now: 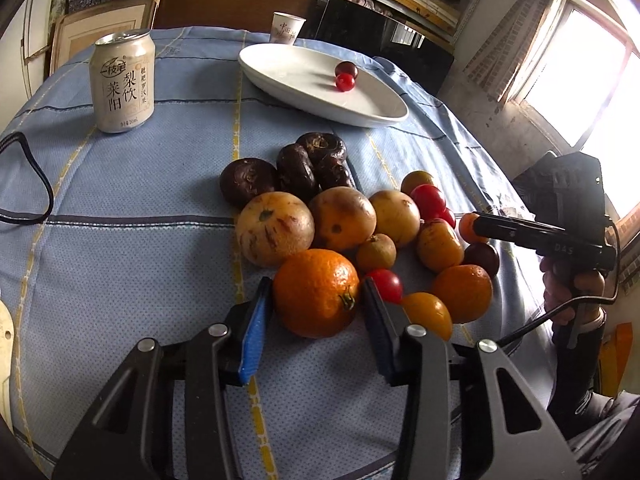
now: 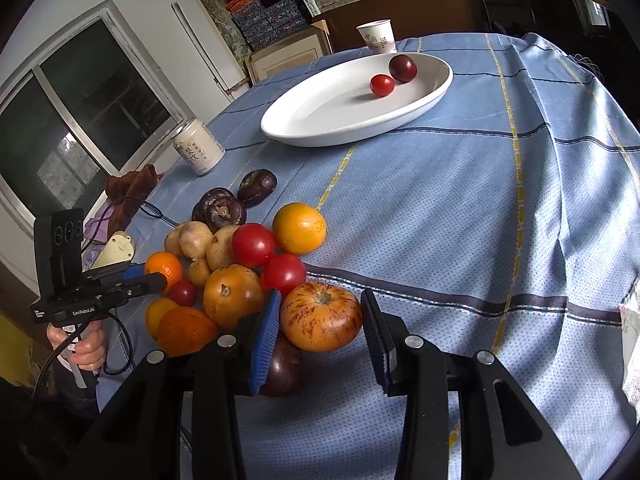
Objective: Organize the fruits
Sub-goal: 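Grasp the striped orange tomato with the right gripper while the left gripper grasps an orange, then carry both fruits onto the white plate and open both grippers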
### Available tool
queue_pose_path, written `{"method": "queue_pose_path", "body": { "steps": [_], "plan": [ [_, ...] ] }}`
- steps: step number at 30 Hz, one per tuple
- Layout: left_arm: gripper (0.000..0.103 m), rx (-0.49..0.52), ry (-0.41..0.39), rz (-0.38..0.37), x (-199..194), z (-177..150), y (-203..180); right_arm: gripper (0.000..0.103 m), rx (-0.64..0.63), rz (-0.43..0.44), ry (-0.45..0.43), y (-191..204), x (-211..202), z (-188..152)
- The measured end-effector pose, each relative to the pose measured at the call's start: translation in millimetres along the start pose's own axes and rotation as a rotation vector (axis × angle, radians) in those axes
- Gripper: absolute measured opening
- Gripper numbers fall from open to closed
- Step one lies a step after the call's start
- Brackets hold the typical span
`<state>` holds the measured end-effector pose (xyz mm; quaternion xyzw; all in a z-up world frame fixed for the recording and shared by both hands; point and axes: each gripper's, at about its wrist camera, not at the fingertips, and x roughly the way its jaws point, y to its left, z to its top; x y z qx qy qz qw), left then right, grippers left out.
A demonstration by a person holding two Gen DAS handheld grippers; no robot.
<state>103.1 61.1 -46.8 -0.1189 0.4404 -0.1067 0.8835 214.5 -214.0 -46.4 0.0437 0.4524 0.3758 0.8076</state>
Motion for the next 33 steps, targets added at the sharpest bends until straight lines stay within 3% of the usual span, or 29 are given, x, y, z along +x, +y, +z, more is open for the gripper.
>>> {"method": "queue_pose_path", "body": {
  "steps": [8, 15, 22, 29, 33],
  "plan": [
    [0.043, 0.002, -0.044, -0.045, -17, 4, -1, 0.041, 0.016, 0.017, -0.033, -4, -6, 1],
    [0.043, 0.052, -0.081, -0.025, -30, 34, -8, 0.041, 0.106, 0.045, -0.172, -18, -20, 12],
    [0.043, 0.101, -0.068, -0.06, -17, 108, -17, 0.041, 0.166, 0.065, -0.246, -22, -4, 66],
    [0.043, 0.059, -0.014, 0.011, 45, 196, -12, 0.041, 0.19, -0.001, -0.228, -28, 46, 118],
    [0.043, 0.054, 0.036, 0.059, 83, 219, -8, 0.041, 0.184, -0.024, -0.225, -34, 63, 134]
  ]
}}
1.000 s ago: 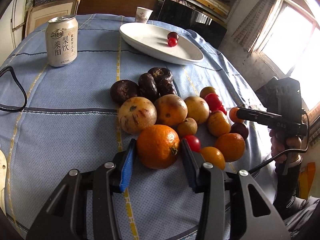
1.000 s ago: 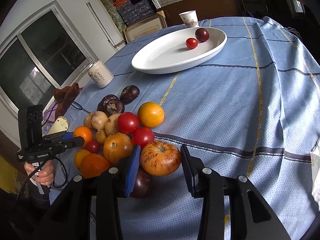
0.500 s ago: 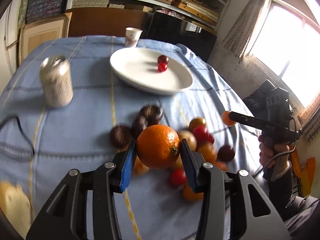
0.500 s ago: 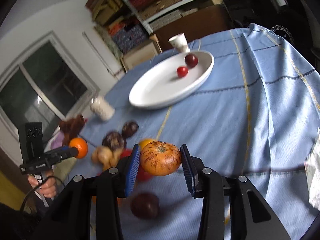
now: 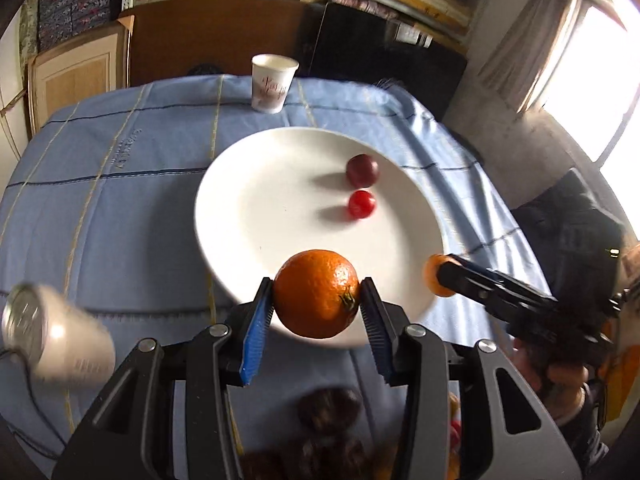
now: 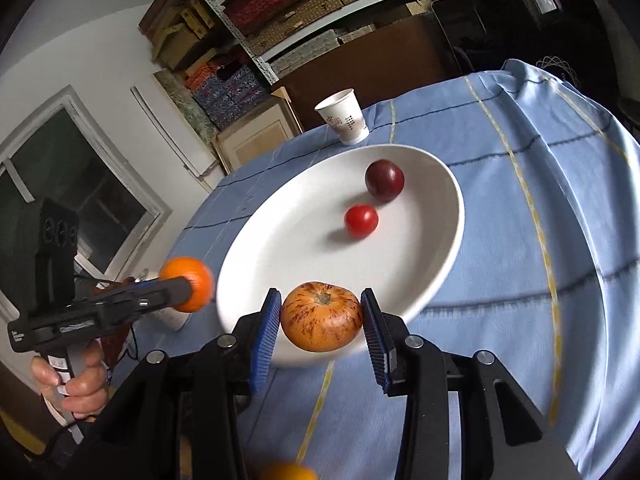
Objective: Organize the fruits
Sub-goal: 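Carry both fruits onto the white plate and open both grippers, then move both tools back over the fruit pile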
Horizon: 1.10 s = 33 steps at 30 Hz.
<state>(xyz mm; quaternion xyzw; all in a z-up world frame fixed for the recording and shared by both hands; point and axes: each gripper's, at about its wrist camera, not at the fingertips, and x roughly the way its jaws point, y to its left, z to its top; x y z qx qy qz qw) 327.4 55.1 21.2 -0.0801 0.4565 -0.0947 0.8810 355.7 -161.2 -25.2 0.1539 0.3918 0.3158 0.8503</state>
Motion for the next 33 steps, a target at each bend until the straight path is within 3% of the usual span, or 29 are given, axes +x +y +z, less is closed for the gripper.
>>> {"method": "queue_pose_path", "body": {
  "steps": [8, 10, 11, 13, 16, 20, 24, 26, 33],
  "plan": [
    [0.044, -0.021, 0.031, 0.013, 36, 14, -2, 0.045, -0.009, -0.004, 0.034, -2, 18, 8],
    [0.063, -0.044, 0.018, 0.016, 33, 13, -1, 0.068, -0.012, -0.003, 0.045, 1, 14, 7],
    [0.075, -0.055, -0.012, 0.036, 25, 11, -1, 0.07, -0.015, 0.0, 0.046, 4, 9, 7],
    [0.08, -0.047, -0.073, 0.064, 5, 3, -4, 0.075, -0.023, 0.003, 0.039, 8, -2, 6],
    [0.091, -0.004, -0.14, 0.086, -28, -20, -10, 0.099, -0.008, -0.015, 0.016, 14, -19, 0],
    [0.095, 0.009, -0.252, 0.107, -68, -65, -7, 0.099, -0.026, -0.053, -0.063, 28, -45, -14],
    [0.096, -0.006, -0.285, 0.085, -87, -100, 4, 0.099, -0.12, 0.093, -0.134, 46, -70, -36],
    [0.096, -0.029, -0.289, 0.118, -90, -118, 11, 0.099, -0.13, 0.116, -0.159, 49, -79, -45],
    [0.097, -0.06, -0.285, 0.177, -92, -146, 12, 0.1, -0.135, 0.098, -0.055, 56, -76, -64]
  ]
}}
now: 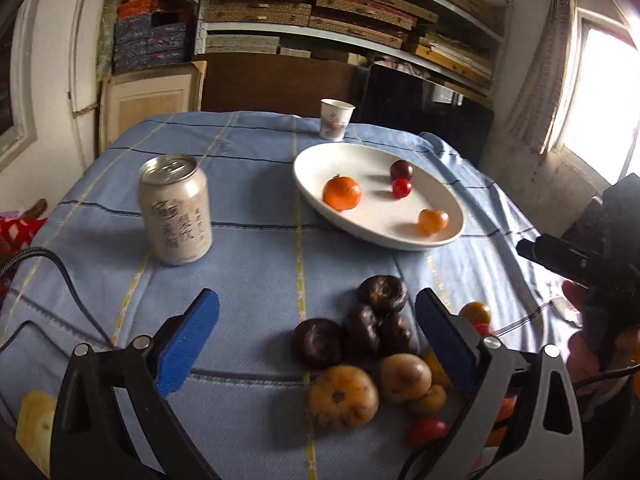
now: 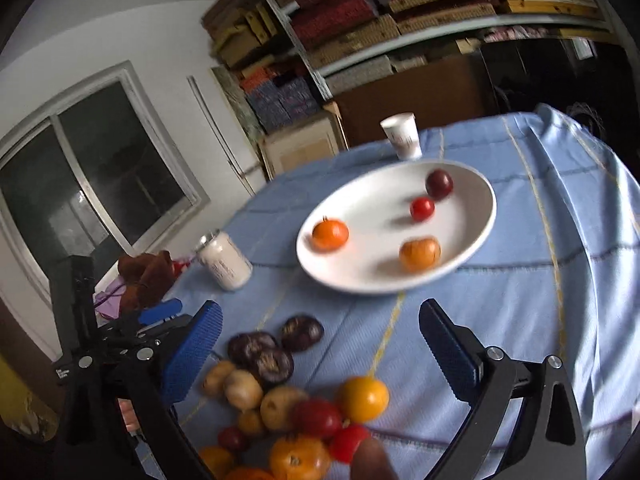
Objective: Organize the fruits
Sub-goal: 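Move both tools back over the fruit pile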
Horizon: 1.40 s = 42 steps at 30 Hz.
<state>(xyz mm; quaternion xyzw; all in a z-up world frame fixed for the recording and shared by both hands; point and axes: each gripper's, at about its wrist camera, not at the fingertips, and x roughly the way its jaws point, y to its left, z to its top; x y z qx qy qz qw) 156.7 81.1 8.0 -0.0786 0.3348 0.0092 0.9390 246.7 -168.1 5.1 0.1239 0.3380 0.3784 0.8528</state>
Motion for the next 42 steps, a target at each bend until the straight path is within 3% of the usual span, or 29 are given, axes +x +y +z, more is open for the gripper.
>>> {"method": "queue_pose_path", "body": {
  "steps": [3, 8, 14, 18, 21, 25, 28, 42],
  "plan": [
    [0.097, 0.001, 0.019, 0.0, -1, -7, -1, 0.1, 0.043, 0.043, 0.046, -5, 3, -5],
    [0.097, -0.011, 0.03, -0.015, -8, -16, -2, 0.1, 0.042, 0.043, 0.052, -2, -6, -15],
    [0.097, 0.014, 0.035, -0.055, -17, -30, -11, 0.094, -0.169, -0.054, 0.008, 35, -32, -48],
    [0.097, 0.023, 0.034, -0.071, -23, -43, -15, 0.089, -0.214, -0.097, 0.016, 58, -43, -76],
    [0.097, 0.018, 0.027, -0.109, -33, -51, -16, 0.085, -0.248, -0.203, 0.052, 78, -49, -98],
    [0.097, -0.036, -0.002, -0.206, -55, -62, -12, 0.07, -0.139, -0.203, 0.108, 76, -45, -119],
    [0.097, -0.029, 0.002, -0.195, -66, -72, -13, 0.054, -0.09, -0.22, 0.148, 69, -36, -125],
    [0.097, -0.076, 0.017, -0.166, -84, -88, 0, 0.053, -0.078, -0.244, 0.18, 72, -15, -122]
  ]
}}
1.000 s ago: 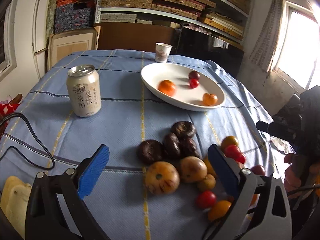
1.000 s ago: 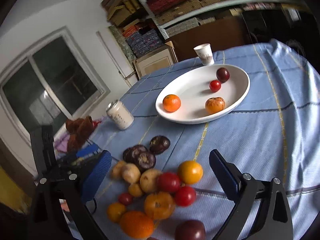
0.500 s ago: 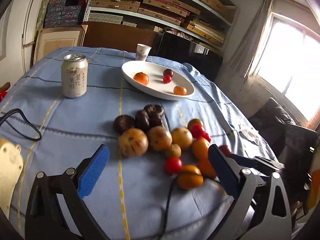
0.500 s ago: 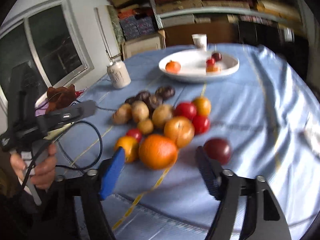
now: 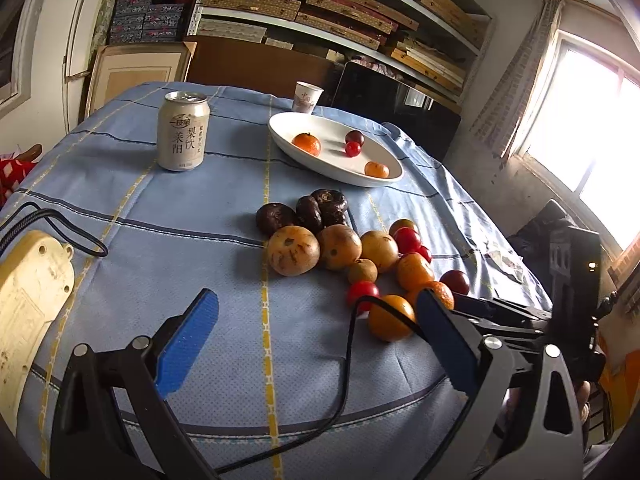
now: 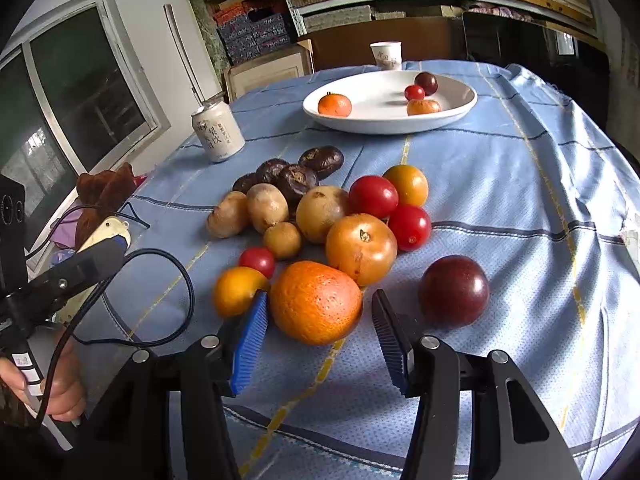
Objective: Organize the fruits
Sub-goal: 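Move both tools back over the fruit pile, then grasp the large orange with the right gripper while the left gripper grasps a yellow-orange fruit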
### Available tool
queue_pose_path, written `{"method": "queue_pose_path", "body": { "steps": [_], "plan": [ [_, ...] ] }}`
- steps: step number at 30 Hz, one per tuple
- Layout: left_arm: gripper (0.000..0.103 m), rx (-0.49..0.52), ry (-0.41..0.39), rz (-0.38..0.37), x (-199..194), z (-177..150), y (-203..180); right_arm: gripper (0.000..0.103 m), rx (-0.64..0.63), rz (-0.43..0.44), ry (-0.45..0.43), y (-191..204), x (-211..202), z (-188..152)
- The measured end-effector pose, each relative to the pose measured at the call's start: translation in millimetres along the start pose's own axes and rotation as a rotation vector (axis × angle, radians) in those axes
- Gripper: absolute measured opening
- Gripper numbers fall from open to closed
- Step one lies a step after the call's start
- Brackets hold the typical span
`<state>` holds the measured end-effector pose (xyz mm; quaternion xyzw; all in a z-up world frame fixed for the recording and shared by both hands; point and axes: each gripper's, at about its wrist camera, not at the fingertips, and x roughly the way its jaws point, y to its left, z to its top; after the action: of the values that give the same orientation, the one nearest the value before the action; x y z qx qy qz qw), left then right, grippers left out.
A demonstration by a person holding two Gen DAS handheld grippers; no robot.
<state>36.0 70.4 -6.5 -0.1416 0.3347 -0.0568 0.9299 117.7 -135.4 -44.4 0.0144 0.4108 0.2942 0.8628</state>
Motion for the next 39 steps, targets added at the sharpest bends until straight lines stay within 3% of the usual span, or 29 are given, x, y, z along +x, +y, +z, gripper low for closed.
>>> {"method": "queue_pose_path", "body": {
  "steps": [1, 7, 14, 18, 22, 28, 39],
  "plan": [
    [0.097, 0.005, 0.001, 0.003, -1, 1, -1, 0.048, -0.002, 0.009, -0.002, 0, 0, 0],
    [0.097, 0.04, -0.001, 0.03, -7, 10, -13, 0.047, 0.04, 0.019, -0.092, -12, -24, -10],
    [0.095, 0.141, 0.052, 0.044, 14, 8, -51, 0.047, 0.058, -0.003, -0.102, -27, -35, -32],
    [0.068, 0.133, 0.134, -0.015, 37, 2, -63, 0.047, 0.069, -0.004, -0.145, -31, -43, -35],
    [0.059, 0.152, 0.16, -0.015, 48, 1, -72, 0.047, 0.08, 0.017, -0.165, -36, -48, -38],
    [0.059, 0.115, 0.202, -0.02, 58, 1, -71, 0.047, 0.118, 0.039, -0.158, -48, -52, -47],
    [0.055, 0.133, 0.261, 0.017, 75, -5, -77, 0.047, 0.105, 0.029, -0.161, -46, -52, -48]
  ]
}}
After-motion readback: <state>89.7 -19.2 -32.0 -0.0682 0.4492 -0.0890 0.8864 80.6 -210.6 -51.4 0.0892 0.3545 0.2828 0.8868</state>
